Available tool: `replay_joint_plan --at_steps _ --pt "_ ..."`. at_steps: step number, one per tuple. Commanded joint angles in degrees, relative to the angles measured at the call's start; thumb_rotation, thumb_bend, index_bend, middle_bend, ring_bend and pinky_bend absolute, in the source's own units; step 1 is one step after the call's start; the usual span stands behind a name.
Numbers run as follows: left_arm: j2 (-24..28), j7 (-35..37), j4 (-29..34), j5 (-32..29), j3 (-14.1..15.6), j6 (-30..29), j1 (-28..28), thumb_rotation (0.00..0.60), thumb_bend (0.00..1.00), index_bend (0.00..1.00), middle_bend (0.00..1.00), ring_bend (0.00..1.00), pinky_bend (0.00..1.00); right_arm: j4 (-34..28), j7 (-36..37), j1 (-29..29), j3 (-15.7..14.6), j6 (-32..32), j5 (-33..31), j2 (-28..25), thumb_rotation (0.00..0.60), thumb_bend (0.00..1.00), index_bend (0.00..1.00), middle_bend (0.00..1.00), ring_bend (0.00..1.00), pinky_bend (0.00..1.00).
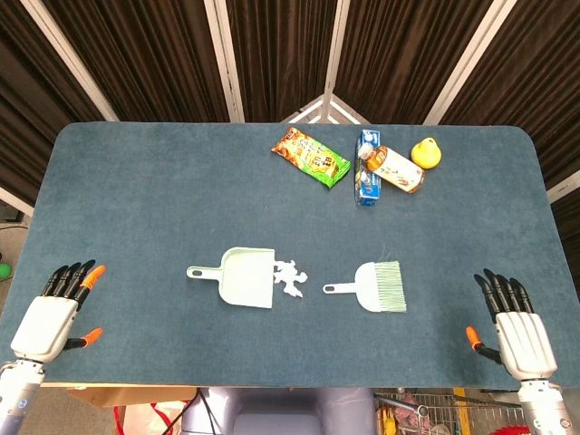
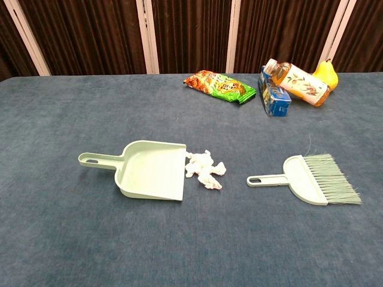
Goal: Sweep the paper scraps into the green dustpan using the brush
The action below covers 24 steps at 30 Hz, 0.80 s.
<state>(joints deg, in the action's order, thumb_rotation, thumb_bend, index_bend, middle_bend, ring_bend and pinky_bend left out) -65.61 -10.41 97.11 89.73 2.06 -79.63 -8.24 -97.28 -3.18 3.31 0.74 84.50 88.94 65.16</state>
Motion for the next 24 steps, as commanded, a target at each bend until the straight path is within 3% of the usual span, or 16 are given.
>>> replay_joint_plan --at_steps 1,24 --pt "-0.02 0.23 -0.09 0.13 0.03 -0.08 0.01 0.600 0.00 0.00 0.00 0.00 0.00 0.18 0.59 -0.09 0.25 0.16 -0.11 0.10 0.600 0.36 0.00 0.00 0.00 0.00" --pt "0.09 0.02 0.47 -0.01 0.11 0.22 -0.08 0.600 0.00 0.00 0.00 0.00 0.00 1.11 3.15 -0.27 0.37 1.44 1.24 0.57 0.600 0.36 0.00 0.00 0.00 0.00"
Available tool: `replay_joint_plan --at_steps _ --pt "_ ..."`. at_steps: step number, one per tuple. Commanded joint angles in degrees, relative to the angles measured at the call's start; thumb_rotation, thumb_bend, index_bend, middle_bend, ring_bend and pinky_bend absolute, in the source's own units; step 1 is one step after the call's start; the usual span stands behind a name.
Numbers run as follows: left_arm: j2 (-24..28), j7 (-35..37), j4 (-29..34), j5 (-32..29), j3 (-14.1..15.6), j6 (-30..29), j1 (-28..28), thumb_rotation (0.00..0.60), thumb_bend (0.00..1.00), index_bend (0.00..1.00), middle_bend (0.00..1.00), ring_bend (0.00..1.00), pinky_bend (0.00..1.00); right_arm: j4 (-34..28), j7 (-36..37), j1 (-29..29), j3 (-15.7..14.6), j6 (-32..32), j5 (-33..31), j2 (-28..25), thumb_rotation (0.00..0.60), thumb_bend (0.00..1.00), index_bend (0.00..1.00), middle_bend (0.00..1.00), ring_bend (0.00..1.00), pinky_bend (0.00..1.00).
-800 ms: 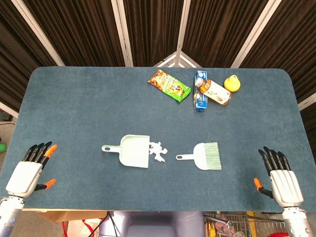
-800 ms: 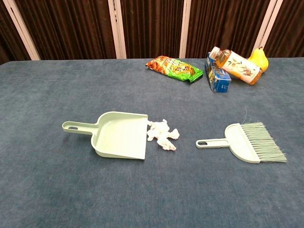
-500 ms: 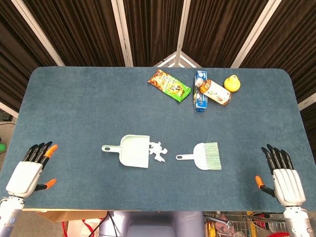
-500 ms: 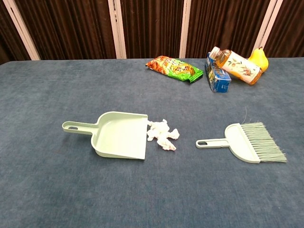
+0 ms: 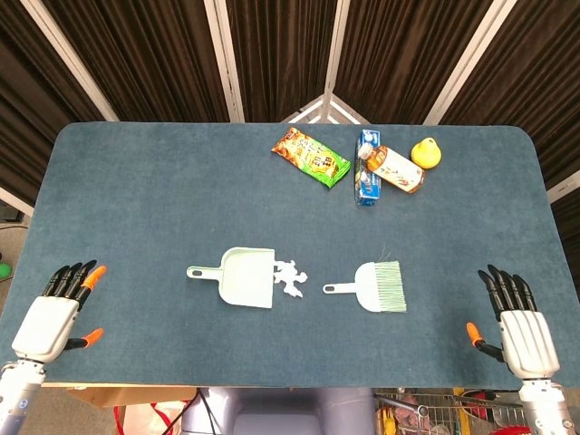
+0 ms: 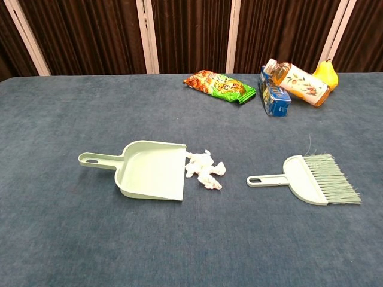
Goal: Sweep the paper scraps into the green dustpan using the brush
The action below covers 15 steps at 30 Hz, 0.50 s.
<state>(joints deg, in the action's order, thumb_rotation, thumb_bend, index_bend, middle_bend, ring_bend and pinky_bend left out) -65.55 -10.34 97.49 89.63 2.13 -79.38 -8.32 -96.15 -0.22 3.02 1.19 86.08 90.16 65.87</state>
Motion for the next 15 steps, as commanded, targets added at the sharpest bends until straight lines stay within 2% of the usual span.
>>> replay_joint_plan --at_steps 1,5,7,10,12,15 --pt "0.03 -0.15 0.08 0.19 0.08 -0.05 0.01 0.600 0.00 0.00 0.00 0.00 0.00 -0.17 0.37 0.05 -0.14 -0.23 0.05 -0.24 0.600 0.36 0.00 0.00 0.00 0.00" --pt "0.13 -0.18 0.23 0.17 0.16 -0.13 0.12 0.600 0.00 0.00 0.00 0.00 0.00 -1.46 1.12 0.60 -0.11 -1.20 0.03 -0.96 0.600 0.36 0.00 0.00 0.01 0.01" --pt "0.11 -0.10 0.22 0.17 0.17 -0.07 0.10 0.600 0.00 0.00 0.00 0.00 0.00 -3.83 1.34 3.04 1.48 -4.22 -1.14 -1.52 0.600 0.36 0.00 0.03 0.09 0.09" --pt "0.08 -0.18 0.21 0.07 0.16 0.15 0.01 0.600 0.00 0.00 0.00 0.00 0.00 -6.60 1.27 5.60 3.29 -7.96 -3.83 -1.86 0.600 0.36 0.00 0.20 0.29 0.32" --pt "0.09 -0.22 0.25 -0.01 0.16 0.29 -0.05 0.600 0.00 0.00 0.00 0.00 0.00 -7.50 0.52 7.65 4.48 -10.81 -5.59 -1.63 0.600 0.36 0.00 0.37 0.47 0.50" --pt "0.09 -0.35 0.29 -0.15 0.12 0.40 -0.09 0.600 0.00 0.00 0.00 0.00 0.00 -8.20 -1.09 10.94 5.94 -14.85 -7.22 -0.51 0.600 0.36 0.03 0.57 0.66 0.64"
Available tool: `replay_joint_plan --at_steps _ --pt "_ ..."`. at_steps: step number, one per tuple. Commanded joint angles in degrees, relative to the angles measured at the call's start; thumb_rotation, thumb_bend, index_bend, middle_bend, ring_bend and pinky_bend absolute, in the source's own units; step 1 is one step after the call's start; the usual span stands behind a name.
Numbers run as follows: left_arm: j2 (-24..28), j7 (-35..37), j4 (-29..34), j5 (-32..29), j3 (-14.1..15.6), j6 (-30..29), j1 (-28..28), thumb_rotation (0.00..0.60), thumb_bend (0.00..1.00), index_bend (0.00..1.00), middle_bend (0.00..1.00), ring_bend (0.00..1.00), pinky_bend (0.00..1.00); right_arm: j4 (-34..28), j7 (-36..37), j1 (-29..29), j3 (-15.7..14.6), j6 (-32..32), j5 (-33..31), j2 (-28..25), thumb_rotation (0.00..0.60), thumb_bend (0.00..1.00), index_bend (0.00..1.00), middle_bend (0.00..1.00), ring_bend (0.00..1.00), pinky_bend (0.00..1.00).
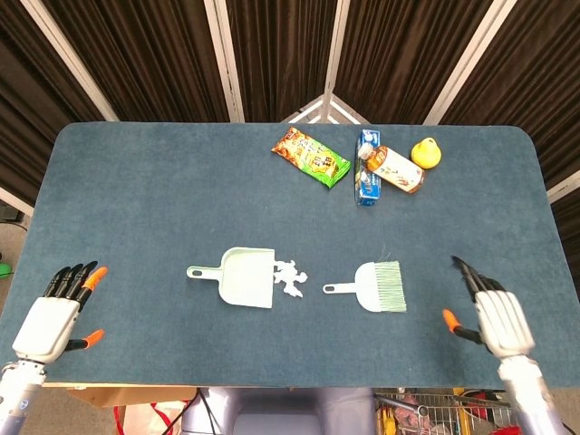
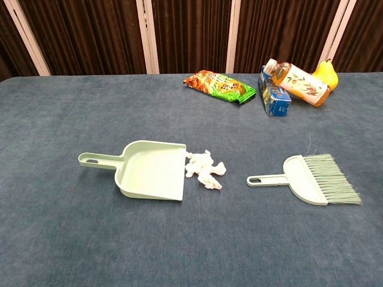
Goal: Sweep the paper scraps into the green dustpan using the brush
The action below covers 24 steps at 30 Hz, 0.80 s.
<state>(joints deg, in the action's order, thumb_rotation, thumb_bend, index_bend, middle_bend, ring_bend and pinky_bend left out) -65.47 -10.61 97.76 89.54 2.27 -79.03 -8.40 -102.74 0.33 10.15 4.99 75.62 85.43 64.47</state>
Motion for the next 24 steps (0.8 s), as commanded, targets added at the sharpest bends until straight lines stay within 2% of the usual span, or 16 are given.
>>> replay_joint_plan --at_steps 1,3,5,9,15,19,24 --pt "0.01 -0.13 0.04 -0.14 -0.03 0.09 -0.02 0.600 0.00 0.00 0.00 0.00 0.00 -1.56 -2.31 4.82 2.47 -5.63 -3.00 1.60 0.600 0.36 0.08 0.64 0.72 0.68" --pt "0.03 -0.20 0.14 -0.34 -0.06 0.21 -0.04 0.600 0.00 0.00 0.00 0.00 0.00 -1.52 -3.91 6.86 2.97 -8.12 -3.97 3.10 0.600 0.36 0.19 0.75 0.83 0.73" --pt "0.06 -0.32 0.22 -0.54 -0.08 0.35 -0.07 0.600 0.00 0.00 0.00 0.00 0.00 -1.37 -5.88 8.59 3.12 -10.28 -4.83 4.56 0.600 0.36 0.26 0.81 0.88 0.76" --pt "0.02 -0.51 0.40 -1.00 -0.18 0.73 -0.19 0.600 0.00 0.00 0.00 0.00 0.00 0.33 -11.23 11.89 2.90 -13.03 -4.76 9.18 0.600 0.36 0.33 0.86 0.93 0.78" --pt "0.07 -0.48 0.61 -1.34 -0.21 1.20 -0.37 0.600 0.00 0.00 0.00 0.00 0.00 2.36 -16.88 14.72 2.86 -14.98 -6.83 15.45 0.600 0.36 0.34 0.86 0.93 0.78" --pt "0.28 -0.26 0.74 -1.67 -0.21 1.70 -0.57 0.600 0.00 0.00 0.00 0.00 0.00 7.33 -22.93 17.53 3.43 -16.24 -9.73 22.47 0.600 0.36 0.34 0.86 0.93 0.78" --pt "0.58 0.09 0.89 -2.24 -0.30 2.20 -0.74 0.600 0.00 0.00 0.00 0.00 0.00 11.34 -25.33 18.79 3.83 -15.92 -12.15 27.05 0.600 0.36 0.36 0.86 0.93 0.78"
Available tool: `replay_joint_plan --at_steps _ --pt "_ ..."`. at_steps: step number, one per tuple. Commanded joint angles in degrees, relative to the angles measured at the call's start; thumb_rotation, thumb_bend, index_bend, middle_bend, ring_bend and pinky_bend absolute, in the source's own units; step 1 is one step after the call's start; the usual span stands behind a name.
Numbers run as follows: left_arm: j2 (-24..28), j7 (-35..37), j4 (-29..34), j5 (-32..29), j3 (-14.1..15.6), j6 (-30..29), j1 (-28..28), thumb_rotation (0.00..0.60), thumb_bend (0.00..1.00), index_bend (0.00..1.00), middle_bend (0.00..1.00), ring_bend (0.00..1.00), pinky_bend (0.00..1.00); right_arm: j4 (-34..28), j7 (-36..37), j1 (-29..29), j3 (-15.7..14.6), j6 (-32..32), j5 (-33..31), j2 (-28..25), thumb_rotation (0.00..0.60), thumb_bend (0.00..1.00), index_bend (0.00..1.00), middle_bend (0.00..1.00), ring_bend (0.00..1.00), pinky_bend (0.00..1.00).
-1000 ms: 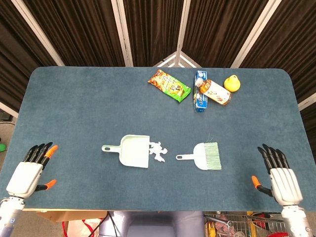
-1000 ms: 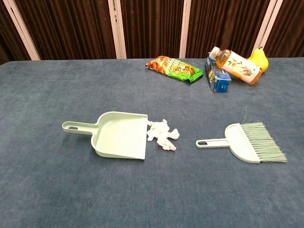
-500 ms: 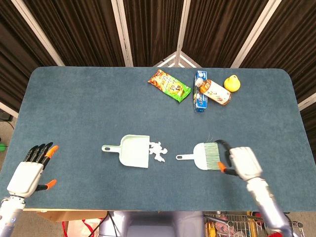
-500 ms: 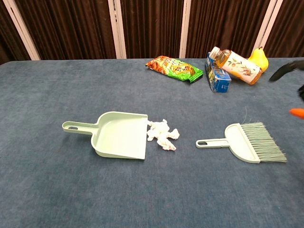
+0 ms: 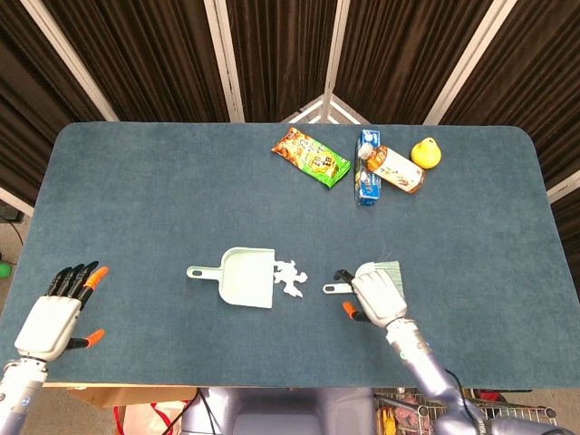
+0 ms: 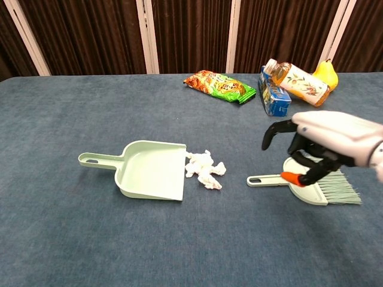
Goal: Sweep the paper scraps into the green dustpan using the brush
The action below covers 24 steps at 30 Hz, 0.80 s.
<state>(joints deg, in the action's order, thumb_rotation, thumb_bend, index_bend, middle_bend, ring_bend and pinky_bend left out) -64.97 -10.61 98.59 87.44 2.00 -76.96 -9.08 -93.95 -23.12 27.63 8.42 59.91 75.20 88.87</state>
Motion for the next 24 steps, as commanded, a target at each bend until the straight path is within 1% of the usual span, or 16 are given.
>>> replay_joint_plan --at_steps 1,9,13,24 --pt "0.15 0.15 0.11 -0.27 -0.03 0.25 -0.09 0.600 0.00 0.00 0.00 0.00 0.00 3.20 -2.18 1.52 0.40 -0.19 -2.41 3.35 0.600 0.36 0.36 0.86 0.93 0.78" --pt "0.32 0.03 0.40 -0.47 -0.06 0.43 -0.22 0.600 0.00 0.00 0.00 0.00 0.00 6.27 -3.07 2.12 -0.26 0.44 -4.17 6.77 0.600 0.36 0.38 0.86 0.93 0.78" --pt "0.35 0.09 0.47 -0.52 -0.04 0.41 -0.21 0.600 0.00 0.00 0.00 0.00 0.00 8.31 -3.60 2.65 -0.01 0.64 -5.15 8.47 0.600 0.36 0.38 0.86 0.93 0.78" --pt "0.47 0.34 0.59 -0.82 -0.12 0.39 -0.21 0.600 0.00 0.00 0.00 0.00 0.00 11.28 -4.52 2.90 -0.19 0.49 -8.17 10.05 0.600 0.36 0.38 0.86 0.93 0.78"
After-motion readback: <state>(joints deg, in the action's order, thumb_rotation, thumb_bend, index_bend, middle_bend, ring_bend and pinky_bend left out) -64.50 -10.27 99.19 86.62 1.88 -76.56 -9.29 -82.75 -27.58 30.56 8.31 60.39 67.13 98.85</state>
